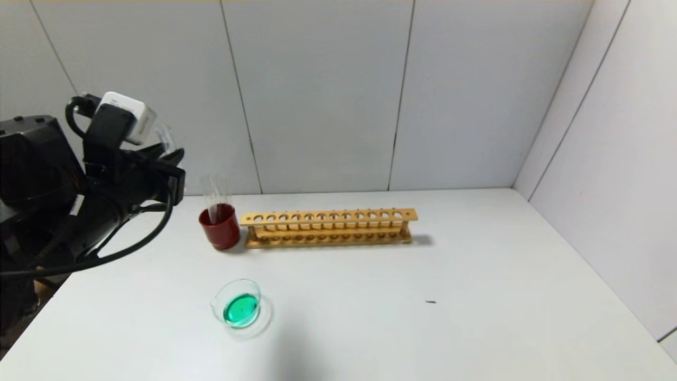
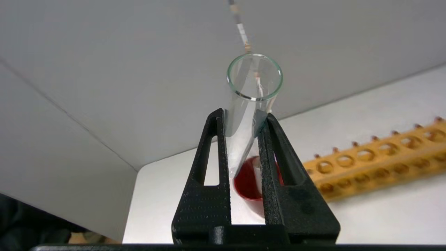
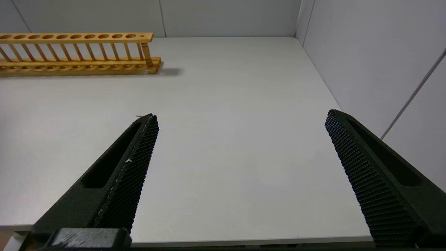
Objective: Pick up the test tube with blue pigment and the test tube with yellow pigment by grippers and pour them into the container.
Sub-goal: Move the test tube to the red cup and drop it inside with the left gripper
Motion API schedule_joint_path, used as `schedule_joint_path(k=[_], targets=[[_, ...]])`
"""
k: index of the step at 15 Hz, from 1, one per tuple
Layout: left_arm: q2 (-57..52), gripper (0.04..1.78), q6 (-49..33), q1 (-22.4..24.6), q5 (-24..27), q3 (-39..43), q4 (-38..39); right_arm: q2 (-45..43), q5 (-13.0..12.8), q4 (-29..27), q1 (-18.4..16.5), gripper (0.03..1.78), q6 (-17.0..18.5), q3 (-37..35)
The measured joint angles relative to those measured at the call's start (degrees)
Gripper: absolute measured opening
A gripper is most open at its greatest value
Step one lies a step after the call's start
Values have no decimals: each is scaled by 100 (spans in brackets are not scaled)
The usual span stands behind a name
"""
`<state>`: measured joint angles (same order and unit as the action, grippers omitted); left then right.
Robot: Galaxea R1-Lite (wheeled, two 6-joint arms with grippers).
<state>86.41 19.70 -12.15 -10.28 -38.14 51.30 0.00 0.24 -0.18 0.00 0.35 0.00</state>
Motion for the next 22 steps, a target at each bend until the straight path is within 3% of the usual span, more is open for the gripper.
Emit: schedule_joint_path(k=[4,11,22], targets=[[308,30,-694,513,549,-247,52,0,0,0,-2,175,-2,0],[1229,30,-1326,590,564,-306,802,0,0,0,-2,175,0,0],[2494,30,-1456,703,533,306,2470,0,-2,0,0,175,0,0]])
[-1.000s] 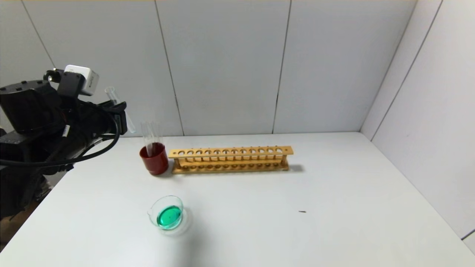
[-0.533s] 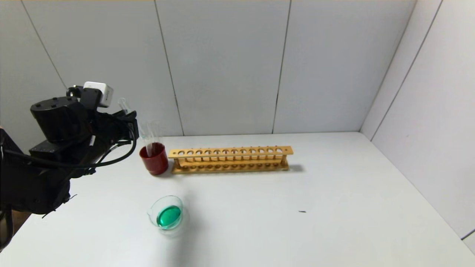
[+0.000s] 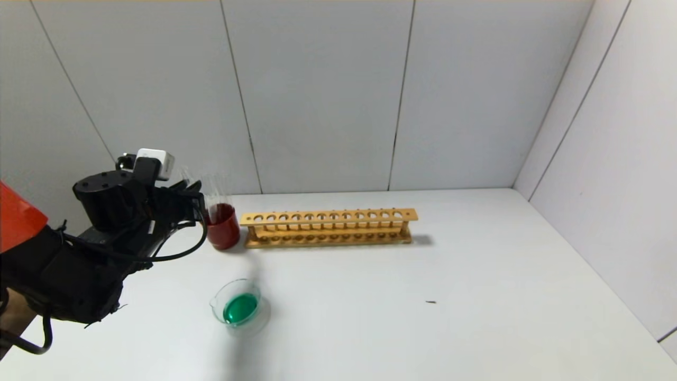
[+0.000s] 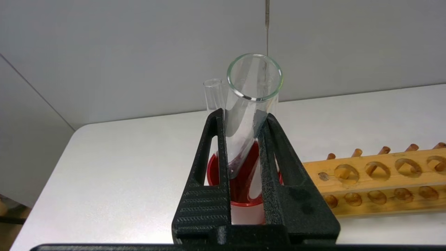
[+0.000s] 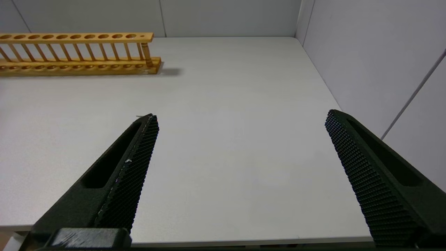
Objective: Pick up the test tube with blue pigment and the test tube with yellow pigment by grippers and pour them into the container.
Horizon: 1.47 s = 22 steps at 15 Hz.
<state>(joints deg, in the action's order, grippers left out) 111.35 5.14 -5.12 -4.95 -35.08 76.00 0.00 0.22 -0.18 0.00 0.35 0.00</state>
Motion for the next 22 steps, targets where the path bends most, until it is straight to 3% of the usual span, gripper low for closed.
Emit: schedule_joint_path(k=[8,11,13,18,22], targets=[[720,30,-52,79,22,69,538,0,0,2,0,175,0,0],[825,40,-46,80,10,33,553,0,2,0,0,175,-2,0],[861,59,-41,80,10,17,553,0,2,2,0,175,0,0],[863,140,-35,101,33,11,553,0,2,0,0,175,0,0],[717,172,-24,94,44,11,512,0,2,0,0,175,-2,0]])
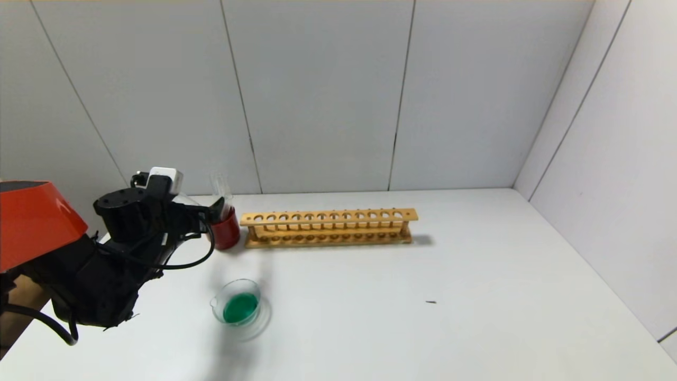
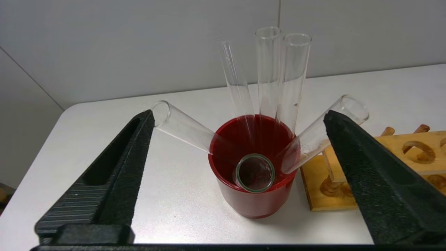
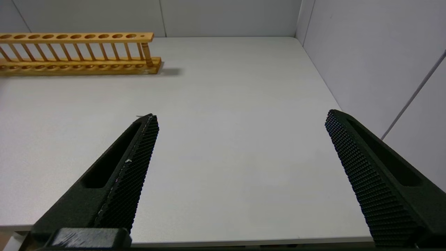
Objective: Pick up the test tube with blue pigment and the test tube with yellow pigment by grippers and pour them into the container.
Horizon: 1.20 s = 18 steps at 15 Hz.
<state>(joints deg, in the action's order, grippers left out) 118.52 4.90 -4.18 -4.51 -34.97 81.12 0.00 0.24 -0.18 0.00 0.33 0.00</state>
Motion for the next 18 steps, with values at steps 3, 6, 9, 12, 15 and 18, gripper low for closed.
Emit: schedule_joint_path(k=[3,6,9,12,15,18], targets=[[-251,174,30,-4,46,-5,-57,0,-2,0,0,175,0,0],[-647,174,61,-15,61,-5,-315,0,0,0,0,175,0,0],[-1329,174,177,-83,165,52,-647,0,0,0,0,175,0,0],[-2453,174,389,-171,173,496,-903,0,0,0,0,175,2,0],[-4112,174,507,-210,168,1484,-1139,0,0,0,0,175,0,0],[-6048,174,532,-199,177,2299,-1830,0,-2,0,0,175,0,0]])
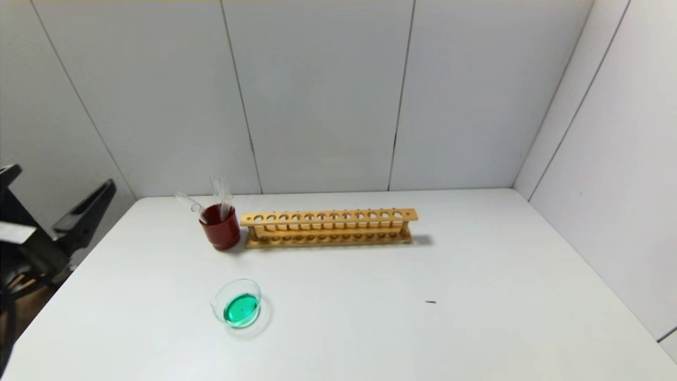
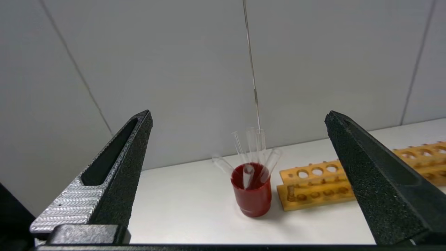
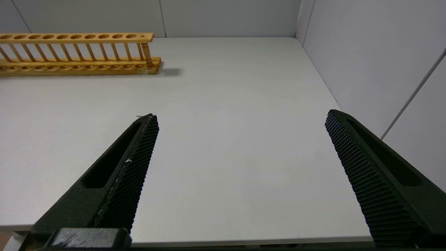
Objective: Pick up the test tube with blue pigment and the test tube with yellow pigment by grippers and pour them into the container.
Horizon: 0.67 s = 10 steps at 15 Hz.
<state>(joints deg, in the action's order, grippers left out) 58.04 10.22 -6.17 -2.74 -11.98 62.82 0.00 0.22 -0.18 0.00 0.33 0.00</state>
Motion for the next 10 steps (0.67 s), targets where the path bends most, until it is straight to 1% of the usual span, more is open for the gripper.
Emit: schedule_joint_path(k=[2,5,8,10], targets=[[-1358,174,-66,151,29,374,-756,0,2,0,-2,175,2,0],[-3123,174,-223,416,88,859,-1687,0,2,0,0,175,0,0],[-4365,174,-284,644,71,1122,-2384,0,0,0,0,175,0,0],[-4865,174,-223,688,60,1176,-3195,0,2,0,0,175,2,0]])
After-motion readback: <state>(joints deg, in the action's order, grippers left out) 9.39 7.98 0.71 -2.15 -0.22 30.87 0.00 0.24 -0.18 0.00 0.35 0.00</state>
